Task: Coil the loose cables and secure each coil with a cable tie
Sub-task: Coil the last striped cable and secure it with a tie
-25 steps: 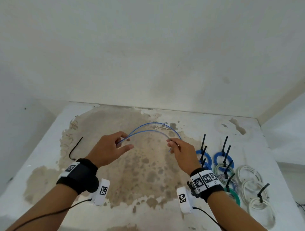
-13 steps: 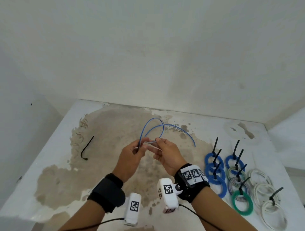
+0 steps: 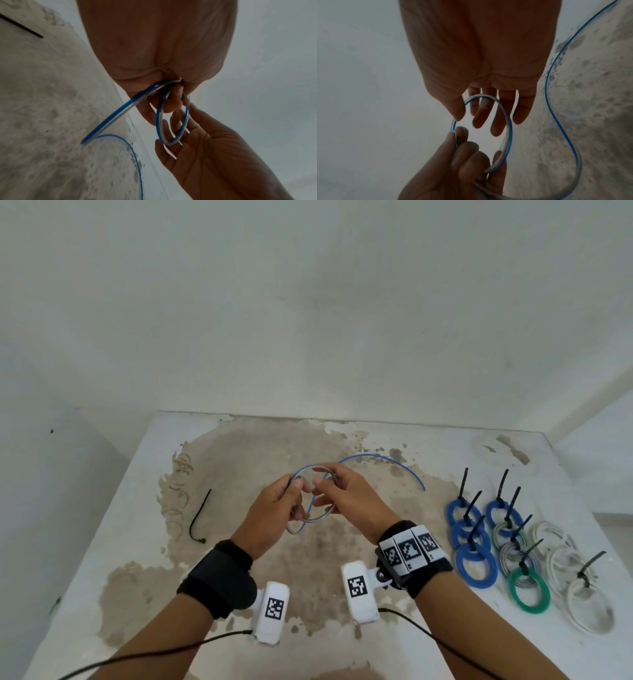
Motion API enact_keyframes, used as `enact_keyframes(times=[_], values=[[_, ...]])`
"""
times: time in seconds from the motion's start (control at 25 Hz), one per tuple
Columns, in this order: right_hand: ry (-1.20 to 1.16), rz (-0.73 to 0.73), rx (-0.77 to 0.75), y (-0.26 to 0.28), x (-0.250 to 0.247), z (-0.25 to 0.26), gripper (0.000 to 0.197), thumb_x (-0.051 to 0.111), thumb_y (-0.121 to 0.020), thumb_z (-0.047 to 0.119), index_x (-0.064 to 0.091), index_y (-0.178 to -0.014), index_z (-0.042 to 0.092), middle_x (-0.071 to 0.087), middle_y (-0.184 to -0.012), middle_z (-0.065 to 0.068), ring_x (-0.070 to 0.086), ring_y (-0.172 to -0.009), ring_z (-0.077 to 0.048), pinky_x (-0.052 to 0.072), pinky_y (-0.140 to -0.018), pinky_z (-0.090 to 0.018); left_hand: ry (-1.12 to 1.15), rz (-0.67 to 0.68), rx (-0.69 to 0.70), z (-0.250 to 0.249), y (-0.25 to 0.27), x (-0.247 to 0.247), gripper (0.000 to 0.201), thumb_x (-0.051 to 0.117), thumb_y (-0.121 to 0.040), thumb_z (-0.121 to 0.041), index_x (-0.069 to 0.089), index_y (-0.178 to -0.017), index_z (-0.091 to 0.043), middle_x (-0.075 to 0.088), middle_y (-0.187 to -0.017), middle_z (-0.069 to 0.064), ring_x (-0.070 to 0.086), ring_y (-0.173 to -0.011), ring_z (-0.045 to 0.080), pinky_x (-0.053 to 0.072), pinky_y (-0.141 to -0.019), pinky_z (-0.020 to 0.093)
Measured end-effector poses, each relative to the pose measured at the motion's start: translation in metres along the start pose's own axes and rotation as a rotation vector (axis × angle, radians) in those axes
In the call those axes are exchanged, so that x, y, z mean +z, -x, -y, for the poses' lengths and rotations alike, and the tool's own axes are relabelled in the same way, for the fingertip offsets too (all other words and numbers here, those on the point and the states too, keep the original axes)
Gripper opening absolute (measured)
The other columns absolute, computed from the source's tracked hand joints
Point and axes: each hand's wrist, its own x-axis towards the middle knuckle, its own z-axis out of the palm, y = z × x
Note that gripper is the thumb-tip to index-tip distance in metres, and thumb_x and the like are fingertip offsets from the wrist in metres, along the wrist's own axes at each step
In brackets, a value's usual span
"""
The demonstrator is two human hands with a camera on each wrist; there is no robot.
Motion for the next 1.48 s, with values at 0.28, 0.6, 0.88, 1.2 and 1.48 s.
enact_keyframes(times=[0.28,0.6,0.88,1.2,1.48], values=[[-0.044,0.099,0.000,-0.003,0.018,0.003,0.018,0.071,-0.095,0.028,0.073,-0.108,0.016,0.072,-0.092,-0.007,0.072,-0.085,-0.015,0.060,-0.080,-0.041,0.079,-0.039,-0.059,-0.006,0.001,-0.007,0.011,0.035,-0.108,-0.016,0.039,-0.098,-0.013,0.038,-0.065,-0.009,0.031,-0.060,0.009,0.030,-0.057,0.026],[-0.215,0.048,0.007,-0.009,0.011,0.005,0.011,0.063,-0.100,0.018,0.066,-0.106,0.009,0.071,-0.090,-0.003,0.070,-0.090,-0.015,0.059,-0.086,-0.039,0.063,0.161,-0.081,-0.008,-0.009,-0.020,0.035,0.033,-0.110,-0.024,0.057,-0.092,-0.006,0.045,-0.062,-0.001,0.054,-0.066,0.021,0.048,-0.071,0.030],[-0.325,0.063,0.092,-0.003,-0.003,0.002,0.007,0.056,-0.104,0.019,0.061,-0.100,0.015,0.073,-0.096,-0.004,0.072,-0.100,-0.018,0.055,-0.085,-0.035,-0.038,0.194,-0.105,-0.024,-0.018,-0.022,0.037,0.040,-0.108,-0.026,0.070,-0.103,-0.004,0.047,-0.064,-0.002,0.054,-0.060,0.016,0.054,-0.073,0.032],[0.492,0.027,-0.141,-0.005,-0.022,0.024,0.016,0.071,-0.093,0.040,0.081,-0.097,0.028,0.074,-0.078,0.008,0.064,-0.066,-0.002,0.050,-0.065,-0.022,-0.446,0.177,0.046,-0.038,-0.018,-0.026,0.040,0.038,-0.108,-0.033,0.071,-0.090,-0.020,0.049,-0.059,-0.006,0.054,-0.054,0.011,0.052,-0.067,0.034],[0.208,0.001,-0.020,0.002,-0.010,0.029,0.019,0.071,-0.095,0.032,0.077,-0.097,0.014,0.076,-0.081,-0.002,0.073,-0.077,-0.009,0.054,-0.058,-0.023,-0.080,0.146,-0.109,-0.049,-0.019,-0.027,0.039,0.041,-0.107,-0.033,0.065,-0.089,-0.008,0.033,-0.058,-0.007,0.040,-0.050,0.010,0.059,-0.079,0.042]])
